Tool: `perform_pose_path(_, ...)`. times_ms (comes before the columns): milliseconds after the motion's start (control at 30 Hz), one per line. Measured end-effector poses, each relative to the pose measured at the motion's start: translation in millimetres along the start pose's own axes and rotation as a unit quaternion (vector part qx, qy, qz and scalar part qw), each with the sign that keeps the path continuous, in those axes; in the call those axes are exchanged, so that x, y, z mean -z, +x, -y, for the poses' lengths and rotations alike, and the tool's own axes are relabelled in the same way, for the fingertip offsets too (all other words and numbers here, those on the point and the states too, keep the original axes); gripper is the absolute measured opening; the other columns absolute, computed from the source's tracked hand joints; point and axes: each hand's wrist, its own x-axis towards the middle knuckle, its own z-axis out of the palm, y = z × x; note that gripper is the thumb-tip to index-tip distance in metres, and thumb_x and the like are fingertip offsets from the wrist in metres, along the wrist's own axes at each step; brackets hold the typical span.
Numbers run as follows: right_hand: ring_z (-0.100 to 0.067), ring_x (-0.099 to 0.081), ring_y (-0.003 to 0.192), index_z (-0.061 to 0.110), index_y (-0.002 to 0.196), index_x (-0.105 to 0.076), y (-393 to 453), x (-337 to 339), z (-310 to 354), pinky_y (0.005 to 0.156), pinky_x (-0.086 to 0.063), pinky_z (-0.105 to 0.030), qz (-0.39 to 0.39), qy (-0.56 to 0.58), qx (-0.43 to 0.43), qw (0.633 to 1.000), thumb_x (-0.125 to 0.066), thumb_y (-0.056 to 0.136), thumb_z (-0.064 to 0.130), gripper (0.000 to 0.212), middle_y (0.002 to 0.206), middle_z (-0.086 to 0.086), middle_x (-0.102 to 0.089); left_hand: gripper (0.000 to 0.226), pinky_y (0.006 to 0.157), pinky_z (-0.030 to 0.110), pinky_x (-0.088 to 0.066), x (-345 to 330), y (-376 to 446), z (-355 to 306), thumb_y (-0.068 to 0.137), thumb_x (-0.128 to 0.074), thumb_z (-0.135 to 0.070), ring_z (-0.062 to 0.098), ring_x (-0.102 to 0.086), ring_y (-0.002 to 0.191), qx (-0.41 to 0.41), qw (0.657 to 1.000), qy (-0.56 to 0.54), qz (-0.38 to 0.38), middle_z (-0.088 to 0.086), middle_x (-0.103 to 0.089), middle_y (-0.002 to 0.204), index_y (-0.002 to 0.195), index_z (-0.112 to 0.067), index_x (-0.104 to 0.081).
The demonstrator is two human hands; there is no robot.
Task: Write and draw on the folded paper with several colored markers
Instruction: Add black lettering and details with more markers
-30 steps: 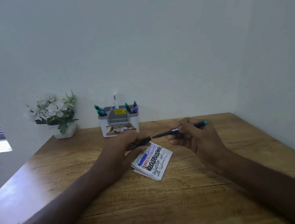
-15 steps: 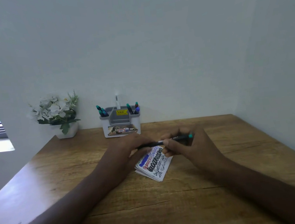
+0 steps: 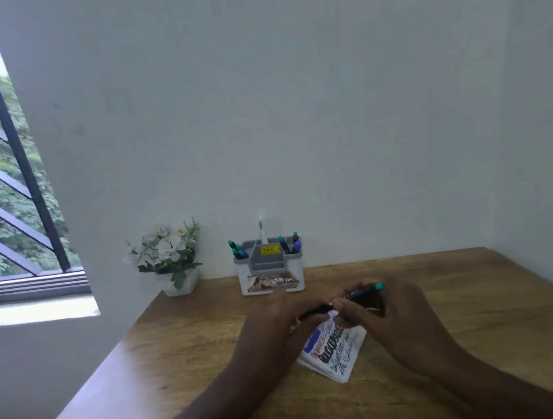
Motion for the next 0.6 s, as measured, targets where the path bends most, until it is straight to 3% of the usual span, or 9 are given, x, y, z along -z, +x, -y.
perform_pose_path(67, 0.005, -0.075, 0.079, 0.037, 0.099, -0.079, -3.9, -2.0, -3.0, 0.071, -0.062, -0.018, -0.002, -0.038, 0.012, 0.999, -0.08, 0.088, 0.036, 0.011, 0.084, 0.022, -0.08, 0.039, 0.078, 0.023, -0.059, -1.4, 0.4, -1.8, 0.097, -0.064, -0.04, -0.003, -0.067, 0.094, 0.0, 1.0, -0.013, 0.027, -0.017, -0.074, 0.115, 0.136, -0.045, -0.062)
perform_pose_path(133, 0.005, -0.075, 0.082, 0.041, 0.112, -0.073, -8.5, -4.8, -5.6, 0.071, -0.063, -0.02, 0.016, -0.038, 0.019, 0.999, -0.082, 0.085, 0.036, 0.028, 0.091, 0.02, -0.079, 0.056, 0.082, 0.022, -0.06, -3.6, 0.5, -3.0, 0.098, -0.069, -0.031, -0.003, -0.069, 0.102, 0.01, 0.999, -0.018, 0.038, -0.016, -0.073, 0.122, 0.146, -0.047, -0.047)
perform_pose_path(200, 0.003, -0.075, 0.083, 0.046, 0.12, -0.065, -8.6, -5.3, -9.5, 0.071, -0.062, -0.019, 0.025, -0.023, 0.016, 0.999, -0.083, 0.084, 0.033, 0.042, 0.094, 0.018, -0.079, 0.064, 0.077, 0.022, -0.061, -3.9, 1.0, -0.8, 0.096, -0.071, -0.022, -0.003, -0.069, 0.097, 0.042, 0.998, -0.038, 0.016, -0.013, -0.073, 0.115, 0.147, -0.046, -0.041)
perform_pose_path(300, 0.001, -0.074, 0.081, 0.041, 0.115, -0.066, -4.0, -1.4, -16.2, 0.073, -0.062, -0.022, 0.021, -0.023, 0.001, 1.0, -0.082, 0.086, 0.03, 0.035, 0.088, 0.014, -0.078, 0.071, 0.066, 0.022, -0.061, 3.6, 6.1, 5.3, 0.093, -0.075, -0.015, -0.002, -0.071, 0.08, 0.094, 0.991, -0.073, -0.063, -0.015, -0.073, 0.097, 0.146, -0.039, -0.036)
perform_pose_path(400, -0.002, -0.074, 0.079, 0.036, 0.105, -0.069, -0.1, -0.4, -23.6, 0.075, -0.063, -0.025, 0.053, -0.019, -0.011, 0.998, -0.081, 0.086, 0.024, 0.025, 0.088, 0.013, -0.077, 0.041, 0.062, 0.017, -0.057, 19.7, 25.3, 15.5, 0.096, -0.074, -0.023, -0.007, -0.072, 0.077, 0.13, 0.974, -0.078, -0.17, -0.019, -0.077, 0.09, 0.127, -0.032, -0.049)
perform_pose_path(467, -0.004, -0.074, 0.076, 0.033, 0.097, -0.071, 1.7, -0.6, -28.2, 0.075, -0.062, -0.027, 0.073, -0.022, -0.006, 0.997, -0.081, 0.084, 0.024, 0.019, 0.086, 0.01, -0.078, 0.022, 0.061, 0.021, -0.058, 33.1, 45.3, 26.6, 0.099, -0.069, -0.034, -0.01, -0.071, 0.076, 0.154, 0.962, -0.038, -0.22, -0.019, -0.078, 0.089, 0.114, -0.033, -0.053)
perform_pose_path(600, -0.005, -0.073, 0.077, 0.029, 0.092, -0.073, 4.1, -0.5, -30.9, 0.069, -0.057, -0.015, 0.092, -0.034, -0.004, 0.995, -0.079, 0.084, 0.025, 0.011, 0.085, 0.005, -0.078, 0.017, 0.062, 0.03, -0.058, 56.4, 89.1, 55.1, 0.1, -0.061, -0.05, 0.001, -0.071, 0.072, 0.21, 0.935, 0.018, -0.286, -0.016, -0.079, 0.096, 0.108, -0.036, -0.055)
